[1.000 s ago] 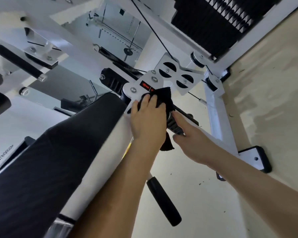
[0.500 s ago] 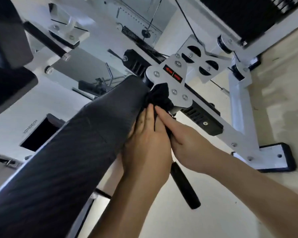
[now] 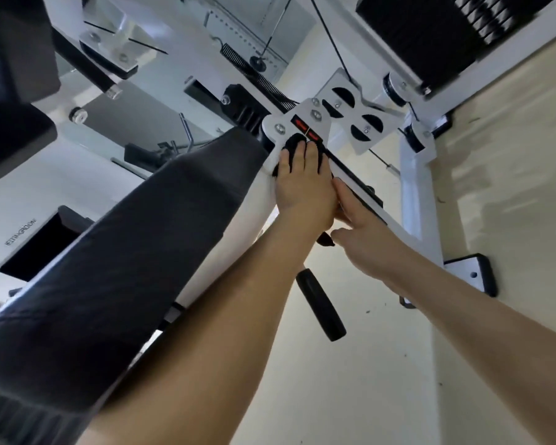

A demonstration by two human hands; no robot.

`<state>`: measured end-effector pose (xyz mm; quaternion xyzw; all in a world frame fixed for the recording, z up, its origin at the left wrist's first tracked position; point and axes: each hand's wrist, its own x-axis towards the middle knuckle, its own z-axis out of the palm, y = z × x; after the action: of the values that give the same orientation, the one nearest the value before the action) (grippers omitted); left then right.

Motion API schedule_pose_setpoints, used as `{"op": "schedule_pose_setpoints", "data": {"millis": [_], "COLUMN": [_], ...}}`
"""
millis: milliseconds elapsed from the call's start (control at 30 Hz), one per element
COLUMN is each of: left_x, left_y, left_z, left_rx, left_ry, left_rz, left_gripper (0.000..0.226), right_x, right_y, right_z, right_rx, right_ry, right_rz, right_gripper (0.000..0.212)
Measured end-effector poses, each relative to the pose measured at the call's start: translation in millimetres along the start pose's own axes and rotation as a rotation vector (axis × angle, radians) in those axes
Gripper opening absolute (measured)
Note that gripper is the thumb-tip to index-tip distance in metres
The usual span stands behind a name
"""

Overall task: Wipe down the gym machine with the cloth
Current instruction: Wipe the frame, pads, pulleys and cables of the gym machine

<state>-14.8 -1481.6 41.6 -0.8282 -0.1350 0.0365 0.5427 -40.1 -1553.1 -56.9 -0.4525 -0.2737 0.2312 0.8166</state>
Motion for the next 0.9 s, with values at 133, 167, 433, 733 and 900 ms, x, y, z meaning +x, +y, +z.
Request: {"op": "schedule_pose_setpoints", "data": {"millis": [133,167,433,733,900], "left_x": [-7.8,-21.3,-100.2,-32.2,-50.7], "left_y": [-3.7,-4.6,0.7,28.5,36.9], "left_z": [-12.9,-13.6,-13.7,4.4,20.5], "left_rx": [-0.084,-0.116,-0.189,-0.154,0.003], "left_ry": [0.041,0.034,-0.053,-0.259,-0.274], "left_rz": [0.141,0.134,-0.215,-0.098,-0.040], "left_gripper": [0.045,0.037,0.045,0.043,0.048], "right_x": [-8.5,-10.7,-20.9,-23.5,-29.4], "right_y": [-7.8,-10.2,-10.1,16.7,27.1], "right_z": [-18.7,-18.3,10.9,-4.2,0.0], "right_rx": [0.108,0.123,0.244,0.327,0.594], "right_ry": [0.043,0.033,-0.152,-0.065,-0.066], "right_rz": [0.061,0.063,0.064,0.175,0.314], "right_gripper": [0.078,0.078,0.074,0.060,0.073]}}
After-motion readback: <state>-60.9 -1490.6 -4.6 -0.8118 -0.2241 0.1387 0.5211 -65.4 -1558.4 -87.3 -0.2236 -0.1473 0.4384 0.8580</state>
